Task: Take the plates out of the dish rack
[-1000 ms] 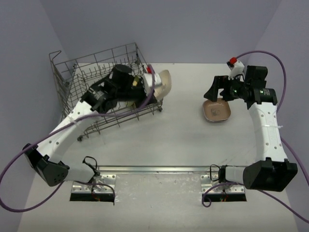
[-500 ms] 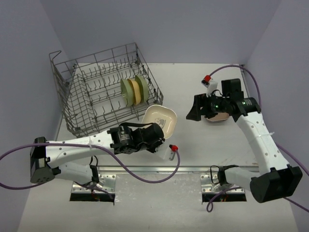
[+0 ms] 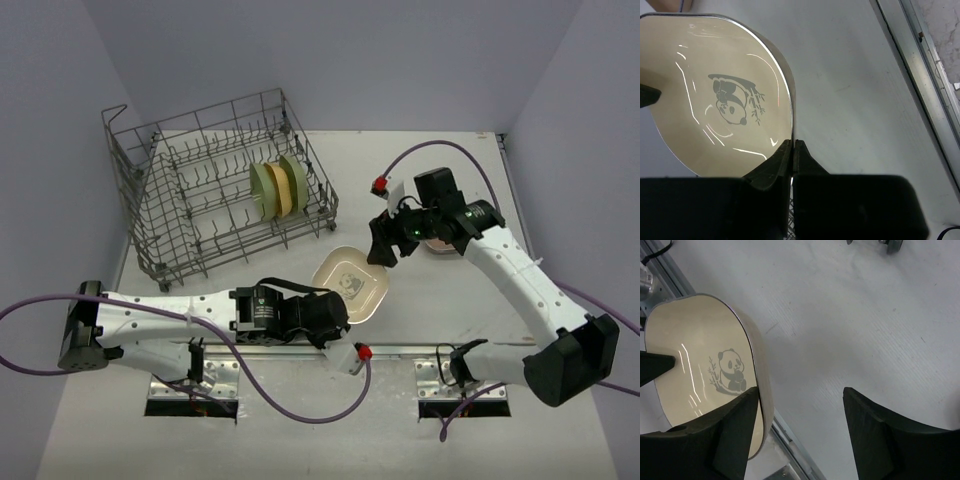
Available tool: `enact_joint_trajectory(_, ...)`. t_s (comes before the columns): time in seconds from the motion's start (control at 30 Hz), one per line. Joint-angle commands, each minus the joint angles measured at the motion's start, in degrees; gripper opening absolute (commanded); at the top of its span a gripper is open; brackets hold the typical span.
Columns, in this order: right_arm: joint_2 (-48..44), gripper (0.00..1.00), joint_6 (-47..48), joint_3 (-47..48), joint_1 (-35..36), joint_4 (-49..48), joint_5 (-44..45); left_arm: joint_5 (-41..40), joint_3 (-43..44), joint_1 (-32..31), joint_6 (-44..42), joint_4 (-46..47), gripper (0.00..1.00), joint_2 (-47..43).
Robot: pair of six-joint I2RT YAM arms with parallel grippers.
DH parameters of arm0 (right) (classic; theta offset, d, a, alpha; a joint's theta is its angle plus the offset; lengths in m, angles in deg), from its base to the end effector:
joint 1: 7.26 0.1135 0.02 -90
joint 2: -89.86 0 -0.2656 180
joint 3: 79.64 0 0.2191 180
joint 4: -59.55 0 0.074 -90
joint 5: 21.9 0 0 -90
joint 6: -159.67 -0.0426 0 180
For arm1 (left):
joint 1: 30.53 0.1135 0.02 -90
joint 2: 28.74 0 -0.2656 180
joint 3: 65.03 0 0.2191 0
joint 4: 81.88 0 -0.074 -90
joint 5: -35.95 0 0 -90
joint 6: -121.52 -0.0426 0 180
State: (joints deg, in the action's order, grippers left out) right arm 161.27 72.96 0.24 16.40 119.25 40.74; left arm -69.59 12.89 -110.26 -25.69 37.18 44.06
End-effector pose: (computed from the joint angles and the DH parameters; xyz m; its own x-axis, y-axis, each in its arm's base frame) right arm 0.1955 0.1071 0.3103 -0.6774 -0.3524 -0.6457 -0.6600 0.6789 0.3218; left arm 0.0512 -0.2187 0.2916 0.6945 0.7097 -0.1179 0.6229 -0.5111 0.5923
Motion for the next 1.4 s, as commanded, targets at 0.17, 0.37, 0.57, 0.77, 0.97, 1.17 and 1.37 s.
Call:
enact_joint_trajectory(0.17,2.8,0.43,4.1,1.3,3.8,-0.5,0.7,-1.6,0.1,-1.6,-1.3,3.4,0.0,0.5)
enact_joint_trajectory(0.37,3.9,0.16,5.1,1.5,3.9,1.9,-2.4,-3.5,-0.5,-1.6,-1.8,4.8,0.0,0.3)
enact_joint_trajectory(0.57,2.9,0.0,3.4,0.6,3.9,0.7,2.0,-7.2,-1.6,-1.3,0.6,5.7,0.37,0.2)
enact_joint_trajectory(0.77,4.2,0.0,2.2,0.6,-6.3,0.4,3.9,-0.6,9.1,6.6,9.4,2.5,1.0,-0.3)
enact_joint_trajectory(0.97,7.1,0.0,3.6,4.2,-23.2,-2.1,7.3,3.5,22.0,20.0,26.2,6.1,1.0,-1.4)
enact_joint_trajectory(1.17,17.6,0.0,5.1,10.3,-37.0,-2.5,5.6,6.9,30.4,35.4,41.2,8.1,1.0,-1.0)
enact_joint_trajectory(1.37,24.6,0.0,6.8,13.9,-42.2,-4.1,6.9,11.1,27.8,41.6,45.2,7.3,1.0,-2.7)
